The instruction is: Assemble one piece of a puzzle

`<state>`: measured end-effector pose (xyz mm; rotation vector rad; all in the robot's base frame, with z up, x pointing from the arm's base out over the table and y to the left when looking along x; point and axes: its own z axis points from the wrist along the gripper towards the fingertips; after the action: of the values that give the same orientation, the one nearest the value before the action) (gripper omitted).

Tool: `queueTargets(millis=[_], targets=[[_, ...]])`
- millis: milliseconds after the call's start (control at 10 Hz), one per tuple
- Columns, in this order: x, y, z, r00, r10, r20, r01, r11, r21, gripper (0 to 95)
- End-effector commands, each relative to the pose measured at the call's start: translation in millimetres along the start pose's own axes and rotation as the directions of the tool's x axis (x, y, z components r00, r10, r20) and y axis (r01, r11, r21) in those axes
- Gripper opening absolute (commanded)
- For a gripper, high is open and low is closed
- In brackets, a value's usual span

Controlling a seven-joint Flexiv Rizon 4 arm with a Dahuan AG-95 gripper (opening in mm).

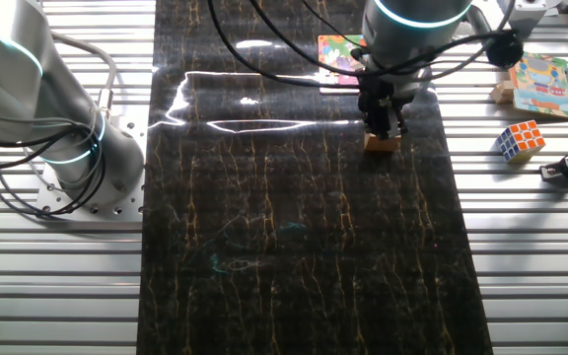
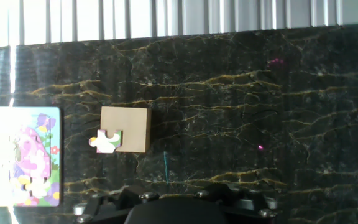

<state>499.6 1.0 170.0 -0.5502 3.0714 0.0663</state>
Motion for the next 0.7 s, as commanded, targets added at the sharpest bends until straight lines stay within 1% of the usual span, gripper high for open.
queueTargets(millis=[100, 200, 400, 500, 700], targets=[[-3.9, 2.9, 2.5, 0.891, -0.453, -0.013, 0.453, 0.891, -0.012, 0.0], [-4.1, 2.9, 3.5, 0.879, -0.477, -0.014, 0.477, 0.879, -0.002, 0.0], [-4.8, 3.4, 6.9, 0.872, -0.490, -0.011, 0.490, 0.872, -0.005, 0.0], [-5.5, 4.0, 11.7, 0.865, -0.501, -0.022, 0.501, 0.866, 0.004, 0.0], [-5.8, 4.1, 15.2, 0.856, -0.516, -0.028, 0.516, 0.857, 0.007, 0.0]])
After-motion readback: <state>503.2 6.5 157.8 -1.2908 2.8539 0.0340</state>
